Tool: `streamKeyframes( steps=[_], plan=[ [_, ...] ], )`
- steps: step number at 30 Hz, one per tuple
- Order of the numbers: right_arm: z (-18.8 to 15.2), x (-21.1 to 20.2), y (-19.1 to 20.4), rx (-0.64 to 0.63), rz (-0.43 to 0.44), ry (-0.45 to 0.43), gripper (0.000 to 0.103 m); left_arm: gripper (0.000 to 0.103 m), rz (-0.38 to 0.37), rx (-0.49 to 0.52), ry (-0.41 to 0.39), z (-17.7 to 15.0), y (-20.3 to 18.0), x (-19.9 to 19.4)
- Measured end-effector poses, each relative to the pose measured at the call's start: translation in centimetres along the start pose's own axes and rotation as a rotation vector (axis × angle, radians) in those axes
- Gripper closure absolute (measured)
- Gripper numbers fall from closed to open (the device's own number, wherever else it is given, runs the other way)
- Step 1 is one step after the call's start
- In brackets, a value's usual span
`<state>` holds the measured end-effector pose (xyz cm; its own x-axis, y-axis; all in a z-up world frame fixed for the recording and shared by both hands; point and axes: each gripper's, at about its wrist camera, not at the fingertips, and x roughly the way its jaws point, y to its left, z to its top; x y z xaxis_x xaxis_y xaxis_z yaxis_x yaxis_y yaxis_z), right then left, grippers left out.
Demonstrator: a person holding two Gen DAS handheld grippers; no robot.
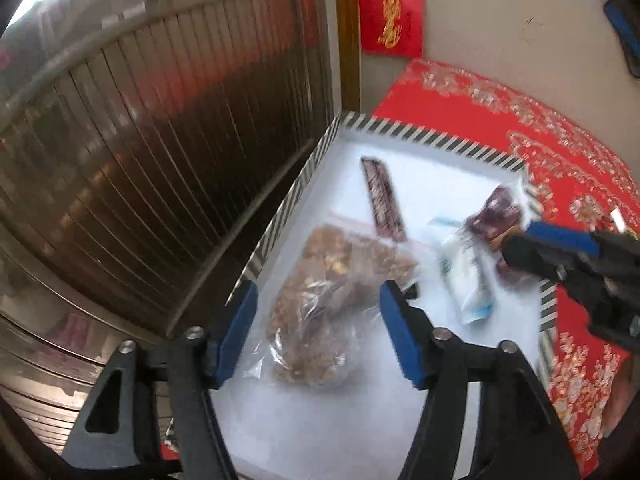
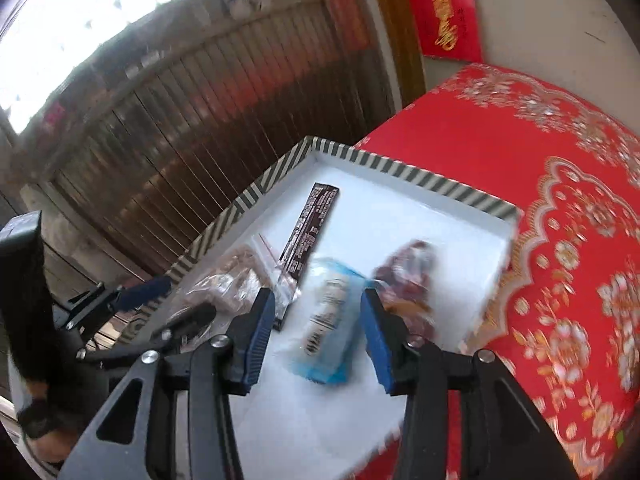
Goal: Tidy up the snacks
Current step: 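Open the left tool over the tray while the right tool releases the blue-and-white packet, then withdraw both open tools from the tray back toward the snack pile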
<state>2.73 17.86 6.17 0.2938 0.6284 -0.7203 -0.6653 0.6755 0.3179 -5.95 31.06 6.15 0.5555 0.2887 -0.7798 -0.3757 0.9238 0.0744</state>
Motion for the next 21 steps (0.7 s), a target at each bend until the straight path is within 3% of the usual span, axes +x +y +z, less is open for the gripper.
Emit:
streamKeyframes(
  steps=[2,7,21],
  plan=[
    [-0.8,-1.9,-0.6,0.007,-0.006,-0.035,0.058,0.027,-0.019,0.013,-0.037,0.3,-1.0,-1.3],
    [-2.7,-5.6,-2.4,0.061,0.014,-0.085,0.055,0.022,-0.059,0.052,-0.086,0.7,-3.9,-3.4],
    [-10.4,-15.5,-8.8,0.158,-0.182,-0.166,0.055,0.021,-0.248,0.172,-0.072,-0.9,-15.4,-5.5]
  ],
)
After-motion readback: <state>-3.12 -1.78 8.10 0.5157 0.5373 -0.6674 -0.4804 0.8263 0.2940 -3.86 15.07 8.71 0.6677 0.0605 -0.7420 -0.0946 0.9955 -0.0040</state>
